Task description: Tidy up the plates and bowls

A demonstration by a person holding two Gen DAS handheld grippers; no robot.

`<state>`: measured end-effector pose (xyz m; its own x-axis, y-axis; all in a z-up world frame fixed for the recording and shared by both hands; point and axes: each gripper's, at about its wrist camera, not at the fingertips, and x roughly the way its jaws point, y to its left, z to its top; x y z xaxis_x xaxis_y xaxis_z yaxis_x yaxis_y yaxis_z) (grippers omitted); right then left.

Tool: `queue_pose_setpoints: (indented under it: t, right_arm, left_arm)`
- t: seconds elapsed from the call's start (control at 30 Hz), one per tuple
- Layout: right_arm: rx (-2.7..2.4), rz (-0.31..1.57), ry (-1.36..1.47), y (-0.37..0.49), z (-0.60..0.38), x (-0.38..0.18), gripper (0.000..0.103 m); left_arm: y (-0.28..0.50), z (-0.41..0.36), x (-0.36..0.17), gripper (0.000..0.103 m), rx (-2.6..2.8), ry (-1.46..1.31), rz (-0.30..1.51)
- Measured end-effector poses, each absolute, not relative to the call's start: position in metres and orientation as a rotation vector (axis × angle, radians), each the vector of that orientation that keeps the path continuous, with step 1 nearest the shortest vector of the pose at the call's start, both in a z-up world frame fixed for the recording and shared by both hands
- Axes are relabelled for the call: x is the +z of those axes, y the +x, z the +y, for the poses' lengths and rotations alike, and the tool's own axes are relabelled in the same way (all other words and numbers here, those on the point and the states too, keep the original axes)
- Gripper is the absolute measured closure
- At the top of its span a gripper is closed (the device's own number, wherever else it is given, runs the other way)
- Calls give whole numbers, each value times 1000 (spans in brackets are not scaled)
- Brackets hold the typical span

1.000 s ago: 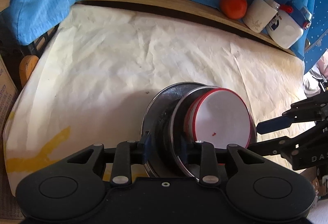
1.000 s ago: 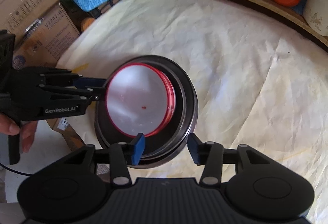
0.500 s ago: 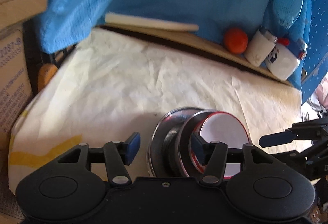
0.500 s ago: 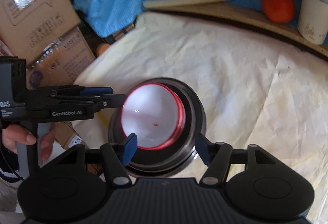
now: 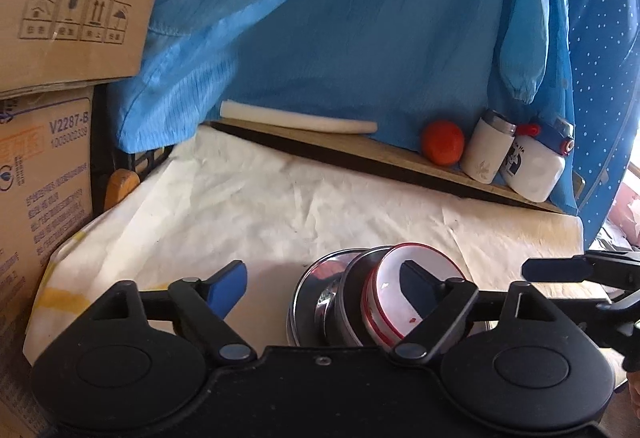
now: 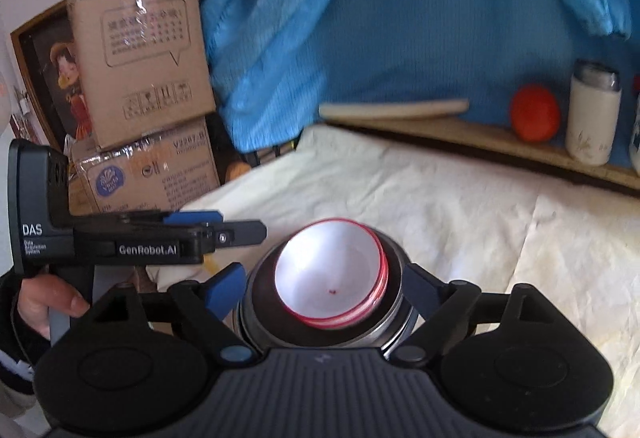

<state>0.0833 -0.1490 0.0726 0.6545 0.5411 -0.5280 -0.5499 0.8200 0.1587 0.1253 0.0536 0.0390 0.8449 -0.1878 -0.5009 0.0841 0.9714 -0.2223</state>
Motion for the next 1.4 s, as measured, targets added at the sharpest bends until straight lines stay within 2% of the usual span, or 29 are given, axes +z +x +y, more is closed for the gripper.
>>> queue_pose_setpoints:
  t: [0.3,1.0,1.4]
  right_arm:
    - [579,466,-33,57,-155,69,0]
    - [333,222,-1,-10,-169,29,0]
    - [254,180,-19,-37,-166,-2,0]
  left_arm:
    - [104,50,38,1,-117,-181,457]
    - [41,30,4,1,25,-106,327]
    - [15,31,-26,1,53,-132,330]
